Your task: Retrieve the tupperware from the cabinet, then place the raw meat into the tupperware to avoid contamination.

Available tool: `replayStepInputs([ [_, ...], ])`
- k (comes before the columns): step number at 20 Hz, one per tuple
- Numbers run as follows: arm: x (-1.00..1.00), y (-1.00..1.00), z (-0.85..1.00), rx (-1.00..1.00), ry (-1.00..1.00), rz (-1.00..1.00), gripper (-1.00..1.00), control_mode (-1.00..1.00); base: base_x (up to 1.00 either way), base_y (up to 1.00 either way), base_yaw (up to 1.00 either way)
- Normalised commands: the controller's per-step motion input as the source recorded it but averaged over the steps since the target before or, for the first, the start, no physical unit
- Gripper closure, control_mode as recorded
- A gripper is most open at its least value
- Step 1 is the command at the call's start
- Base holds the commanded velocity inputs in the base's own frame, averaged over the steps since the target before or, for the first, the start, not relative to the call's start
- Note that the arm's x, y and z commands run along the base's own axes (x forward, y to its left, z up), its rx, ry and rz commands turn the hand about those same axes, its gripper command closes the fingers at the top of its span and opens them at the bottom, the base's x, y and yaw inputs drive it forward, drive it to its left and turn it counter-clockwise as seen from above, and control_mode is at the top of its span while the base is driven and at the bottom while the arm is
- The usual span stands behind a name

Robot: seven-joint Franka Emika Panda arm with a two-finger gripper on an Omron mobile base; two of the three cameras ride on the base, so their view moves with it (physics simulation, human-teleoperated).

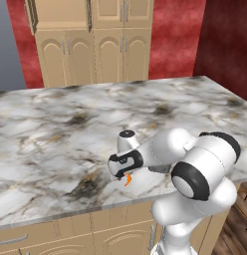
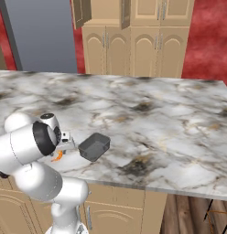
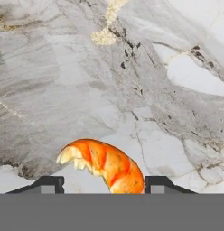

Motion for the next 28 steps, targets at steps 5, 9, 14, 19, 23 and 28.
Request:
replayStepInputs([
  [5, 0.0, 0.0, -0.21, 0.0, 0.0, 0.0, 1.0, -1.0, 0.0, 0.0, 0.0],
  [9, 0.0, 0.0, -0.07, 0.0, 0.0, 0.0, 1.0, -1.0, 0.0, 0.0, 0.0],
  [14, 0.03, 0.04, 0.08, 0.0, 0.02, -0.02, 1.0, -1.0, 0.0, 0.0, 0.0],
  [19, 0.04, -0.19, 0.52, 0.0, 0.01, -0.07, 1.0, -1.0, 0.0, 0.0, 0.0],
  [23, 0.03, -0.31, 0.74, 0.0, 0.0, -0.14, 1.0, -1.0, 0.0, 0.0, 0.0],
  [28, 0.02, -0.37, 0.74, 0.0, 0.0, -0.18, 1.0, -1.0, 0.0, 0.0, 0.0],
])
